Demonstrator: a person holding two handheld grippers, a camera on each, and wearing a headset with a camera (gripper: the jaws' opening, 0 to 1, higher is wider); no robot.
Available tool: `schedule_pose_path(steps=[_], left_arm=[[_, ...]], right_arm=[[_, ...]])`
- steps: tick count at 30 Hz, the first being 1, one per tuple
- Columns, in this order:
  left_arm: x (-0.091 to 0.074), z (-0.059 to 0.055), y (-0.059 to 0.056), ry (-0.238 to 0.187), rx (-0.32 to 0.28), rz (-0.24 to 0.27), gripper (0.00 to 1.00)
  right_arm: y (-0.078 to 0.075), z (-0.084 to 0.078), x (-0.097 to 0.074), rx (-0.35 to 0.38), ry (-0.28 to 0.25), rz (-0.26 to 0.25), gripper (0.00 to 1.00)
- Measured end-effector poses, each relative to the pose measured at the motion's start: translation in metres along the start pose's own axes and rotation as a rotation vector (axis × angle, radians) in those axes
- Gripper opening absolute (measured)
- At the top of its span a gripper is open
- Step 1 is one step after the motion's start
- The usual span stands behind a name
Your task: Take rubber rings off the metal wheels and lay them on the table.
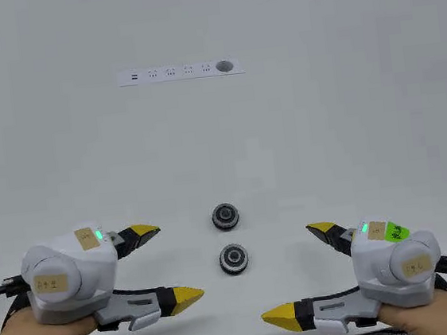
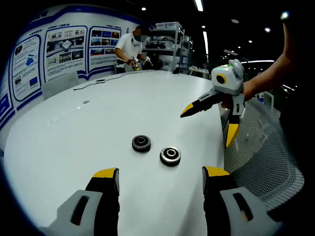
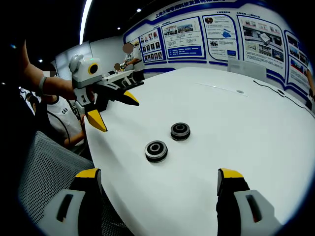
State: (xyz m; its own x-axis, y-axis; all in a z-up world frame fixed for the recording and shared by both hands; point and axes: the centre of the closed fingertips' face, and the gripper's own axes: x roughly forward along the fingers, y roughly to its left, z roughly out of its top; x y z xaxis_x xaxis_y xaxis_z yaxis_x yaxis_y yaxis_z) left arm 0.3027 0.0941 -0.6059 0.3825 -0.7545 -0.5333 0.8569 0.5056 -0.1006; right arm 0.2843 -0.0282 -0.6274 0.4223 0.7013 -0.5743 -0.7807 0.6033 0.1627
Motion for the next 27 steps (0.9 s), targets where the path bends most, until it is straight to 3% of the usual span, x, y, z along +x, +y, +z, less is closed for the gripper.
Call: schedule_pose_path(steps=[27], left_arm=[[0.037, 0.010, -0.012, 0.054, 0.073, -0.054, 0.38]], right_arm=[[0.004, 0.000, 0.010, 0.018, -0.004, 0.028, 0.98]])
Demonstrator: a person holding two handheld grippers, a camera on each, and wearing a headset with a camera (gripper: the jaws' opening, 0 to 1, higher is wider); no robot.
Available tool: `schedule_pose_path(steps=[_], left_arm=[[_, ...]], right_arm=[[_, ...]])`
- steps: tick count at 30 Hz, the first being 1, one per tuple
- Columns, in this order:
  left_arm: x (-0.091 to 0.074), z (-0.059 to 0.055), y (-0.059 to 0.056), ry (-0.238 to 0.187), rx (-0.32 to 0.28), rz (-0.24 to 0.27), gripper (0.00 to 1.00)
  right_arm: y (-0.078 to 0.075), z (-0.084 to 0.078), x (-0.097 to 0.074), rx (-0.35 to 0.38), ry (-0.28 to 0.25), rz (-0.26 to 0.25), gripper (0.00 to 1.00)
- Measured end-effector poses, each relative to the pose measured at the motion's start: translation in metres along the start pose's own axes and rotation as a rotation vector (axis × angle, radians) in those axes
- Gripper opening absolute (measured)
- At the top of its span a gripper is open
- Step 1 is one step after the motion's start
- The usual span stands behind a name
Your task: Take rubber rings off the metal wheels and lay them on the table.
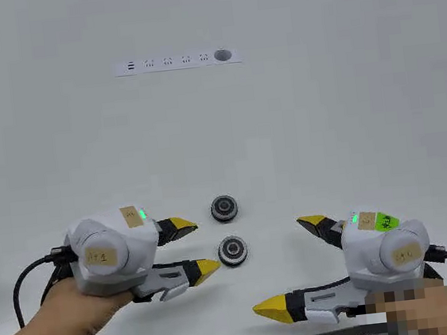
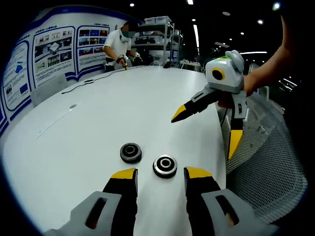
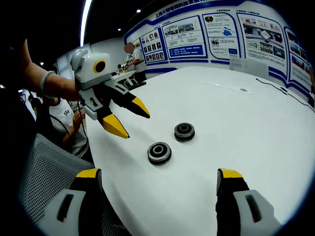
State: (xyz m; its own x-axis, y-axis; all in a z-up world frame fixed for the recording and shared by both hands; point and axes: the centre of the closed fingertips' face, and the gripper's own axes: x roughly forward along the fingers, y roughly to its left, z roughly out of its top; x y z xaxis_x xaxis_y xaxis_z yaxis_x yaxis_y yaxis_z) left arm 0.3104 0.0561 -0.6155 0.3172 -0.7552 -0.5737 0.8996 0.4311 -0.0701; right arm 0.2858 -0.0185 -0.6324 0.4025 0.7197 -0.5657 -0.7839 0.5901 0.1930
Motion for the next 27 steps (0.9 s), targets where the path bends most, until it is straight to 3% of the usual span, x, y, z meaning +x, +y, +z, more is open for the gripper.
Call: schedule_pose_path(steps=[27], left_arm=[[0.033, -0.001, -0.008, 0.083, 0.089, -0.046, 0.21]], right_arm=[[-0.001, 0.000, 0.004, 0.026, -0.010, 0.008, 0.97]])
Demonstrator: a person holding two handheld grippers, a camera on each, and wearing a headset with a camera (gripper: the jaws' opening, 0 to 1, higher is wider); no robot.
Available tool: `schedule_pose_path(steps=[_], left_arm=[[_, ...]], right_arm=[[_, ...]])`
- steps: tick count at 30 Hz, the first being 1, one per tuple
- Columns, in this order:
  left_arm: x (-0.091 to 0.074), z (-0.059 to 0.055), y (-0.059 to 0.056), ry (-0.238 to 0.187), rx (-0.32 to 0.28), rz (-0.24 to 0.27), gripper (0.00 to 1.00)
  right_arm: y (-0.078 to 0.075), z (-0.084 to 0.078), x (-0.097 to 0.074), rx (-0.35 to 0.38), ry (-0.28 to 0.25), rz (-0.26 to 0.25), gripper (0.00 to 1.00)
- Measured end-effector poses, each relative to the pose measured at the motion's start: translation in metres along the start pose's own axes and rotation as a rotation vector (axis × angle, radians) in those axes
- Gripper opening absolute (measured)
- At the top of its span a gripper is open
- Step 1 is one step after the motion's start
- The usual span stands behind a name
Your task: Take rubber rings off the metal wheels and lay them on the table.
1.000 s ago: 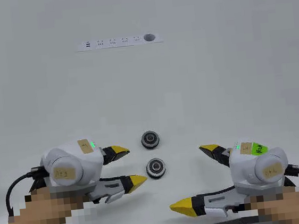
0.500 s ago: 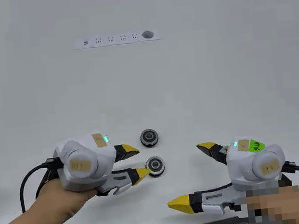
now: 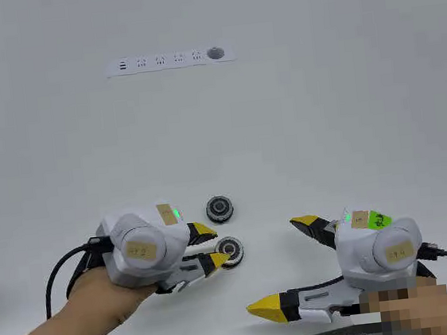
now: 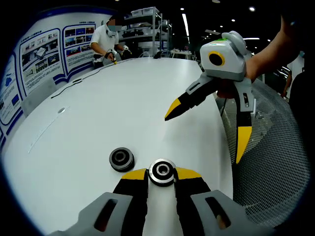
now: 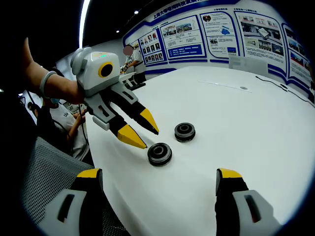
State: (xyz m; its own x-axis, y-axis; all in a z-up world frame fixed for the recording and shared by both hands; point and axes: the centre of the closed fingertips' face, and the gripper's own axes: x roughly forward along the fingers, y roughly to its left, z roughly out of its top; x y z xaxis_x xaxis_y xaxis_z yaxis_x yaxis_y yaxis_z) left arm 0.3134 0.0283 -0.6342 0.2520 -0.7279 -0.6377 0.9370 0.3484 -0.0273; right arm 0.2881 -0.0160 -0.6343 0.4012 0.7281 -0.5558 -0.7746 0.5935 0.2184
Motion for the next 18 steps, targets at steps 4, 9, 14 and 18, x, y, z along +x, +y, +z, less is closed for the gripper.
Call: schedule_pose_path(steps=[4, 9, 14, 18], left_arm=[[0.005, 0.001, -0.002, 0.008, 0.020, -0.007, 0.20], [0.010, 0.000, -0.004, 0.018, 0.033, -0.013, 0.19], [0.014, -0.002, -0.005, 0.033, 0.050, -0.019, 0.19], [0.016, -0.004, -0.005, 0.041, 0.053, -0.019, 0.18]], right_arm=[[0.001, 0.002, 0.000, 0.004, -0.002, 0.001, 0.96], [0.001, 0.001, 0.000, 0.006, -0.001, 0.001, 0.96], [0.001, -0.001, -0.001, 0.007, 0.000, 0.000, 0.96], [0.001, -0.001, -0.002, 0.009, 0.002, 0.000, 0.95]])
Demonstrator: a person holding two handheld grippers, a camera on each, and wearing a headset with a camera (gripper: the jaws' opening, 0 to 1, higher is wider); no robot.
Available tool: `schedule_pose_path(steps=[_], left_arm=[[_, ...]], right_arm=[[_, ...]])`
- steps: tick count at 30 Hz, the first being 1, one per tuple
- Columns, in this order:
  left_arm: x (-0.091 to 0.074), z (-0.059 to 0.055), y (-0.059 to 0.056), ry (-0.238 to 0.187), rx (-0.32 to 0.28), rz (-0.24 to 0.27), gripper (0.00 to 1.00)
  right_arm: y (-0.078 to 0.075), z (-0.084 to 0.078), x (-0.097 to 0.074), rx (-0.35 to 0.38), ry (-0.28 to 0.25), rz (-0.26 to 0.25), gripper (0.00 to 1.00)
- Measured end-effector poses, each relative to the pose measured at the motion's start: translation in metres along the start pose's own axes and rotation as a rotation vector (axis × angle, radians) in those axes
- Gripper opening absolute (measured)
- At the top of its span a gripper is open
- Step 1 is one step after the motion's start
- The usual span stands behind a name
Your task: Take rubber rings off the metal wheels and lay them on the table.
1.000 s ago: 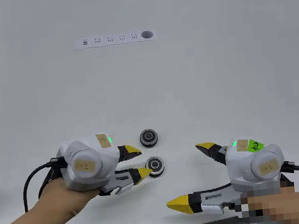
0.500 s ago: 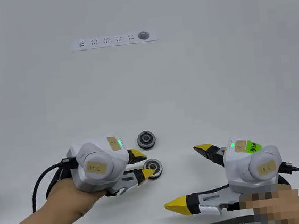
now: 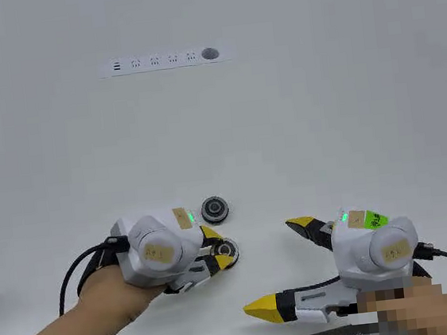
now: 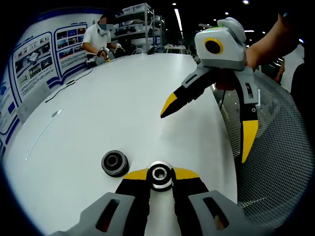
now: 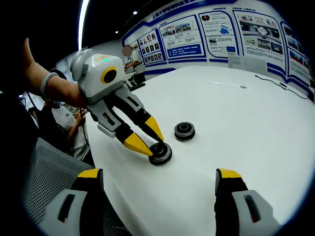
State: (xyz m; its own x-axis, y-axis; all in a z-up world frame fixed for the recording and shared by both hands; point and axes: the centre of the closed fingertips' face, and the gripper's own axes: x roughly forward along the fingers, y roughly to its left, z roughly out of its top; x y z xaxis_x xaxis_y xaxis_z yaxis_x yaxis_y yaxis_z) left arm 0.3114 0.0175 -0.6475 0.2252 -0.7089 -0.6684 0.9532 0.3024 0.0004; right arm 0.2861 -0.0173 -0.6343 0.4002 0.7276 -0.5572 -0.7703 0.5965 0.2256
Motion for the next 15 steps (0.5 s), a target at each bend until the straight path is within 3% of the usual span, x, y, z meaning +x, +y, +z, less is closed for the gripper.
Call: schedule_pose_path(steps=[7, 15], left_arm=[[0.0032, -0.0056, 0.0028, 0.019, -0.003, 0.007, 0.16], [0.0020, -0.0041, 0.0036, 0.015, 0.002, 0.002, 0.15]], right_arm=[[-0.0001, -0.0002, 0.0000, 0.004, 0.001, 0.002, 0.95], [0.0004, -0.0016, 0.0007, 0.007, 0.003, 0.003, 0.94]])
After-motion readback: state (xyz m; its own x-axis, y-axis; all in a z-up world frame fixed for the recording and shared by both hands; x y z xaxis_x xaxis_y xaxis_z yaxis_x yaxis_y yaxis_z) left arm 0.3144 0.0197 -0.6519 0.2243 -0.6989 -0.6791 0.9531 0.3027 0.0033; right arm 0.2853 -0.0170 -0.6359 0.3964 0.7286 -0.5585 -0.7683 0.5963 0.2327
